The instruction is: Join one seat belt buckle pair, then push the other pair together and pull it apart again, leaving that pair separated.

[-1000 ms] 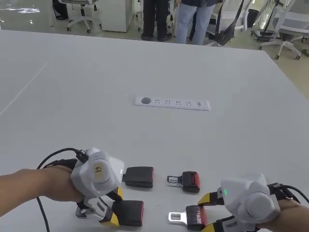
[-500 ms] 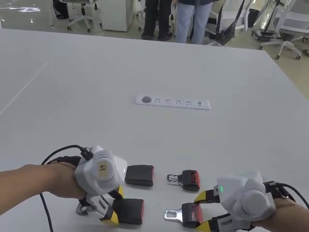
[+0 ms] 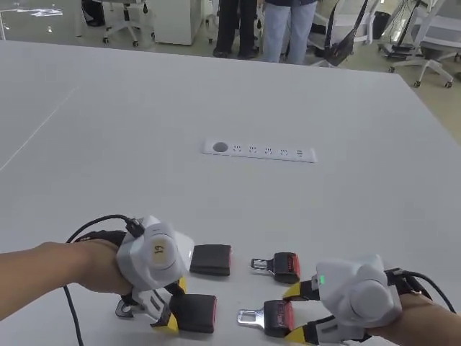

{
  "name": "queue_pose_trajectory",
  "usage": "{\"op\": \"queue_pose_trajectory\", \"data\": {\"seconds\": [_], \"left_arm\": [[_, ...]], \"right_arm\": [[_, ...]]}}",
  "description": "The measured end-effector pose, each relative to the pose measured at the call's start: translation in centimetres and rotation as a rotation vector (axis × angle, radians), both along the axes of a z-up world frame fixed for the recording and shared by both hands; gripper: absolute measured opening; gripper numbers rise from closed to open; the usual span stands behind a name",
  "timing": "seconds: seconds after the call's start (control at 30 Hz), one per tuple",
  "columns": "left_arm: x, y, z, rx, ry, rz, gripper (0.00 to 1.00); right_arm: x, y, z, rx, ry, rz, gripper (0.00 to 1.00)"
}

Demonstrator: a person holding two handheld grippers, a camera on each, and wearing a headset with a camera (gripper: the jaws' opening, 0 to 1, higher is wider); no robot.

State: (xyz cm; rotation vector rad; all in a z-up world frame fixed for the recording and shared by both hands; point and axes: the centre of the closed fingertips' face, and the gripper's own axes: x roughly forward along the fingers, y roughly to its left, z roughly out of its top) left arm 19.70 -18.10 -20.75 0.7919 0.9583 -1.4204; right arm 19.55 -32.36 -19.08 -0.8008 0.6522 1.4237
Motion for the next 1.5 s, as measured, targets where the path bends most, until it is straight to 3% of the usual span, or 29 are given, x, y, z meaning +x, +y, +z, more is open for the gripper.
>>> {"op": "queue_pose_trajectory", "data": {"seconds": [1.07, 1.5], "left_arm": [[-0.2, 0.0, 0.1, 0.019, -0.011, -0.01, 0.31], [-0.1, -0.1, 0.1, 0.009, -0.021, -0.006, 0.31]], "right_arm": [[0.0, 3.6, -1.2, 0.033, 0.018, 0.006, 0.3], [-0.1, 4.7, -1.0, 0.043, 0.018, 0.005, 0.3]]}}
